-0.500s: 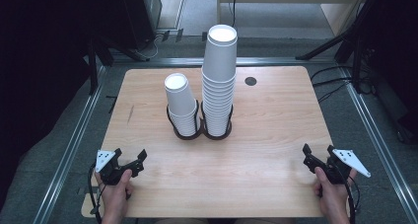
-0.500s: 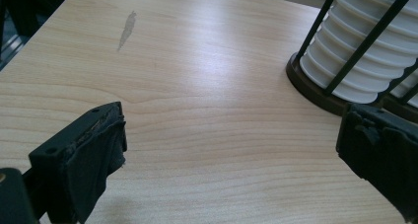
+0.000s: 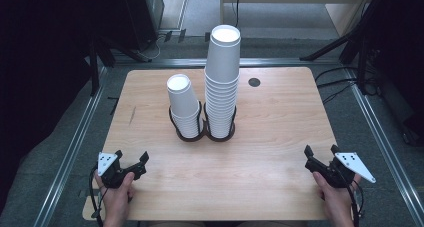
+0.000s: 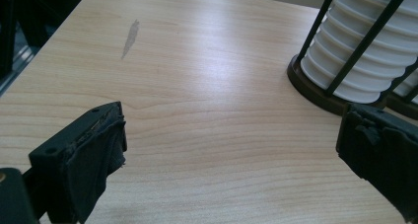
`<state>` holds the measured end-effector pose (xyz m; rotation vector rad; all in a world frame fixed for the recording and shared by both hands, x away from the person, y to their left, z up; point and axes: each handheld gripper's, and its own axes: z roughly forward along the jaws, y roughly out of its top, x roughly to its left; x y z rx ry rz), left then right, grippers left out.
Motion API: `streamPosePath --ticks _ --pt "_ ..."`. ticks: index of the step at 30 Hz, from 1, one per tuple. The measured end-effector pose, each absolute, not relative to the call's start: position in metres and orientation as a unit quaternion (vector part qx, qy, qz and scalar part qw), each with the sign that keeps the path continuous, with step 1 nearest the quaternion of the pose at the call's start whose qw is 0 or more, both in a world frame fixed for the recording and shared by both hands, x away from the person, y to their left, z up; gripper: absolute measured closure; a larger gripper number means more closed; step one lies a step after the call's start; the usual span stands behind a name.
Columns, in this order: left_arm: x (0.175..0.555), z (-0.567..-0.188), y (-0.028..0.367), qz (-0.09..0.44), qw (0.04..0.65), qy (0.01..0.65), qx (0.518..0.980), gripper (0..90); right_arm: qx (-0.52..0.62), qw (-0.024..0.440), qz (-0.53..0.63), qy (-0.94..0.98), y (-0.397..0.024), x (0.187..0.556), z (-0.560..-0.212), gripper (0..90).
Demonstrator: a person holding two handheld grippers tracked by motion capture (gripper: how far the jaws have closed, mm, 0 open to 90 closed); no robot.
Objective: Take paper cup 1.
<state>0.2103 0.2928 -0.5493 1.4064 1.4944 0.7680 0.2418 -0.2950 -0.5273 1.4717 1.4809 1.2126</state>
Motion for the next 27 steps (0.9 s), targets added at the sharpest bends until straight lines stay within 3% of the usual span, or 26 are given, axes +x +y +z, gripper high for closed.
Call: streamPosePath --ticks 11,22,25,27 --pt "0.213 -0.543 0.286 0.314 0.463 0.602 0.570 0.0 0.545 0.346 0.498 0.578 -0.275 0.241 -0.496 13.4" --pt "0.218 -0.513 0.245 0.313 0.493 0.547 0.600 0.0 0.530 0.330 0.531 0.572 -0.261 0.245 -0.466 13.3" --pt "0.222 -0.506 0.231 0.312 0.501 0.534 0.605 0.0 0.524 0.327 0.537 0.574 -0.255 0.247 -0.460 12.1" --pt "0.226 -0.501 0.222 0.307 0.511 0.529 0.605 0.0 0.517 0.316 0.542 0.582 -0.247 0.252 -0.450 3.9"
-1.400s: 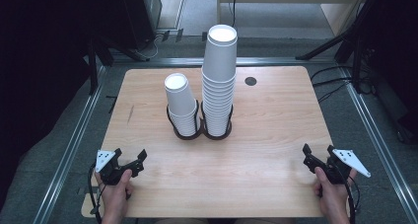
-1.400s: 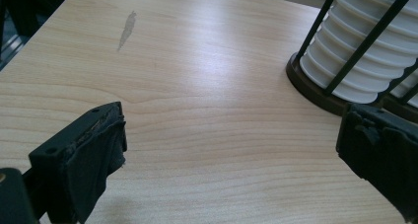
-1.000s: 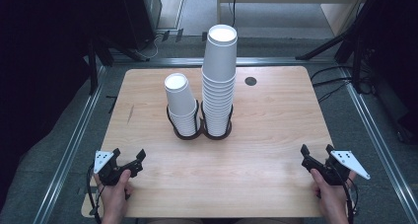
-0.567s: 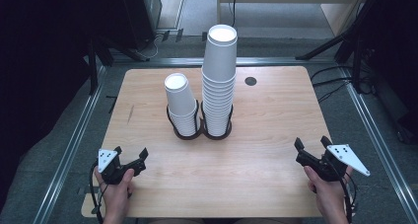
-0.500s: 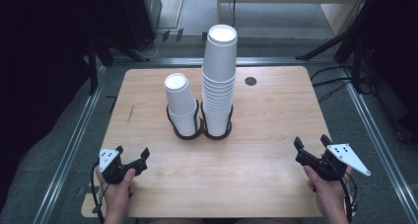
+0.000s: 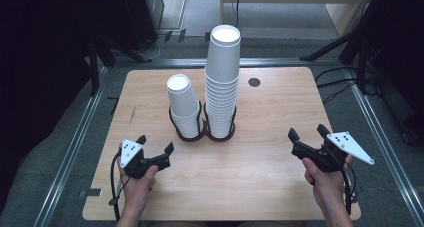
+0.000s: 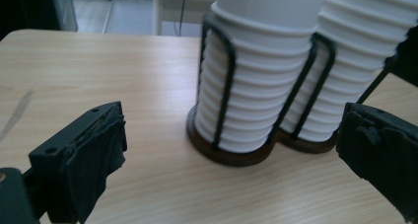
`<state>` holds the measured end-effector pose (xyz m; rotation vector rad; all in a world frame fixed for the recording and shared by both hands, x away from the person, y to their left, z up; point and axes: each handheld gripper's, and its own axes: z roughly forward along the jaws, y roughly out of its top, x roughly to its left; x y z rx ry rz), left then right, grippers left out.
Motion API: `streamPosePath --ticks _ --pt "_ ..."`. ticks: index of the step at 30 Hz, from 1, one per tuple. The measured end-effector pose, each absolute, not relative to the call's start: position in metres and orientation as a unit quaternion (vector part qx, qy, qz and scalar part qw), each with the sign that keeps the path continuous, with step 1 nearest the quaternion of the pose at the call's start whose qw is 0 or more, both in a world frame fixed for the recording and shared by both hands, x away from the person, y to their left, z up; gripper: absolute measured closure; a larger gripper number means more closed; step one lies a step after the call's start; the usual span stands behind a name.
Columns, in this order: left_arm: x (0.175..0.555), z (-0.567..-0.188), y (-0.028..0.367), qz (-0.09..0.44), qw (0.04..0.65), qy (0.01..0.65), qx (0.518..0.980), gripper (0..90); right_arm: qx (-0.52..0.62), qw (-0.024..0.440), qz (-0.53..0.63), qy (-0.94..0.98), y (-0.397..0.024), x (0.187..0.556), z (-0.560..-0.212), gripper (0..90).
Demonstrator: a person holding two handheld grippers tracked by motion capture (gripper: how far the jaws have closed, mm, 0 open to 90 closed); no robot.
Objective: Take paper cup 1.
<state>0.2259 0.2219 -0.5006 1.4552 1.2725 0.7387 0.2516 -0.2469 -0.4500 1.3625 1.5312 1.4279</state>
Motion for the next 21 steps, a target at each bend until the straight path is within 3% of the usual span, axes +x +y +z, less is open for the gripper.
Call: streamPosePath --ticks 3,14,21 --pt "0.231 -0.491 0.202 0.300 0.525 0.510 0.612 0.0 0.514 0.316 0.548 0.580 -0.240 0.255 -0.439 0.0" --pt "0.250 -0.471 0.162 0.280 0.540 0.476 0.635 0.0 0.492 0.319 0.553 0.591 -0.208 0.263 -0.413 0.0" --pt "0.260 -0.458 0.136 0.284 0.544 0.460 0.641 0.0 0.481 0.296 0.572 0.595 -0.185 0.271 -0.390 0.0"
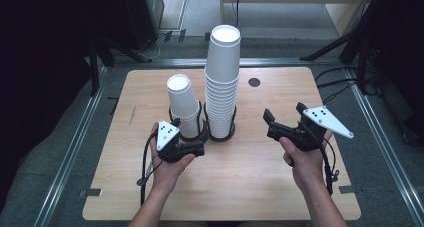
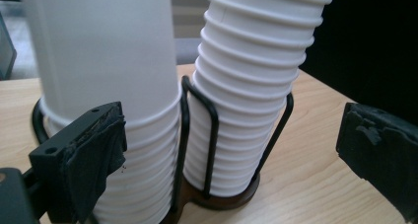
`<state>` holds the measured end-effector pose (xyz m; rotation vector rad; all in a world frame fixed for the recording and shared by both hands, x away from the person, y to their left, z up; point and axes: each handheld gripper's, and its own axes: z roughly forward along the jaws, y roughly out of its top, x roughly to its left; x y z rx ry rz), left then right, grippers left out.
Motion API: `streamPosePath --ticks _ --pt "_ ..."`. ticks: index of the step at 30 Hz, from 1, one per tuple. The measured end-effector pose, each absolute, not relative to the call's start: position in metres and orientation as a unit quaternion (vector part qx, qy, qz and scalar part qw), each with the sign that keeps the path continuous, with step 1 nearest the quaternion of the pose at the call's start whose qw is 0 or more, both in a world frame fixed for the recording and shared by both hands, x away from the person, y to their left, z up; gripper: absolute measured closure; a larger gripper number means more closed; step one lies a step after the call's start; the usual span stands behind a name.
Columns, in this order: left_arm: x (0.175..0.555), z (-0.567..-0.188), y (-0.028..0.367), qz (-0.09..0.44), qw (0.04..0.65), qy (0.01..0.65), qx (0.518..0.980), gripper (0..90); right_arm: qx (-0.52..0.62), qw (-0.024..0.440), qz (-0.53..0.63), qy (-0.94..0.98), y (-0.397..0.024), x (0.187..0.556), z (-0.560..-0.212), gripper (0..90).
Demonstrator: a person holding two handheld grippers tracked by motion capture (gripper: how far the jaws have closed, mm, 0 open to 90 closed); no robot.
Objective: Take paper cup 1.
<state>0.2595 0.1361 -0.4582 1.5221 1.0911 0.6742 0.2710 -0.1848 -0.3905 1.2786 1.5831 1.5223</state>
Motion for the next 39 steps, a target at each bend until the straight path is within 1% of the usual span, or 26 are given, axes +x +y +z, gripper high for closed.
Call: streamPosePath --ticks 4,7,13,21,30,39 --pt "0.264 -0.454 0.129 0.282 0.547 0.456 0.643 0.0 0.476 0.286 0.578 0.598 -0.176 0.273 -0.384 0.0" --pt "0.267 -0.451 0.122 0.283 0.548 0.451 0.645 0.0 0.467 0.289 0.580 0.602 -0.168 0.274 -0.378 0.0" --pt "0.275 -0.444 0.109 0.291 0.546 0.451 0.644 0.0 0.458 0.276 0.583 0.612 -0.150 0.278 -0.371 0.0" --pt "0.286 -0.441 0.091 0.309 0.542 0.450 0.639 0.0 0.438 0.272 0.594 0.617 -0.126 0.281 -0.354 0.0" --pt "0.302 -0.445 0.075 0.318 0.544 0.459 0.626 0.0 0.425 0.261 0.602 0.624 -0.105 0.298 -0.334 0.0" --pt "0.313 -0.445 0.065 0.333 0.540 0.463 0.618 0.0 0.420 0.254 0.598 0.633 -0.091 0.315 -0.329 0.0"
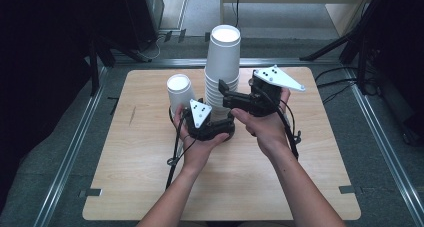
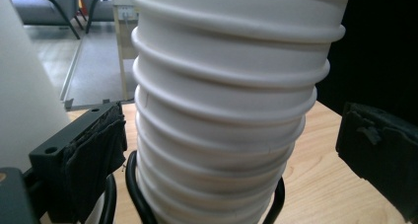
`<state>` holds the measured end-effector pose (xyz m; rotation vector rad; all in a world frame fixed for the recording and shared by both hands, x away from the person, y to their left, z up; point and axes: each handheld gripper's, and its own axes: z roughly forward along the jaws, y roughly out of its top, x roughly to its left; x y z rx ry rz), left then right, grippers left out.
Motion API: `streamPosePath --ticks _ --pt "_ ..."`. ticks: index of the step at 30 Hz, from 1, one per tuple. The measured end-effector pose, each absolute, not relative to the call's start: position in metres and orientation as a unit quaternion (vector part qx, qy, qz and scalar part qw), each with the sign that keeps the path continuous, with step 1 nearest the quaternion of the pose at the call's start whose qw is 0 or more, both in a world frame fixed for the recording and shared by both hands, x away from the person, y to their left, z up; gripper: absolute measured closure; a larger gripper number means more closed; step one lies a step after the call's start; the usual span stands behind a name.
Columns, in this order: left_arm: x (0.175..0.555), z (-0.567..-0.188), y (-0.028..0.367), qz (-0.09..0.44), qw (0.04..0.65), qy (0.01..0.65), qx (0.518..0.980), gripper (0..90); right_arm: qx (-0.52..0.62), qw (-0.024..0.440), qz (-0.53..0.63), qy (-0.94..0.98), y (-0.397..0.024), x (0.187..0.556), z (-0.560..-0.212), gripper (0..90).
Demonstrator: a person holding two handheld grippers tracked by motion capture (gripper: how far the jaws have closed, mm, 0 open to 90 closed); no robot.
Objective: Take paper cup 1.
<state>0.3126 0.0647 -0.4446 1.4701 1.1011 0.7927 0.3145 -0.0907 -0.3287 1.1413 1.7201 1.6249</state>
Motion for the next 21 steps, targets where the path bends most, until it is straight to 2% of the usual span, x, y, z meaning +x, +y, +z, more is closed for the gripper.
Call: streamPosePath --ticks 15,21 --pt "0.325 -0.444 0.056 0.347 0.542 0.472 0.603 0.0 0.393 0.244 0.597 0.656 -0.074 0.341 -0.320 0.0" --pt "0.329 -0.445 0.053 0.357 0.538 0.474 0.599 0.0 0.390 0.245 0.596 0.658 -0.070 0.350 -0.316 6.4"
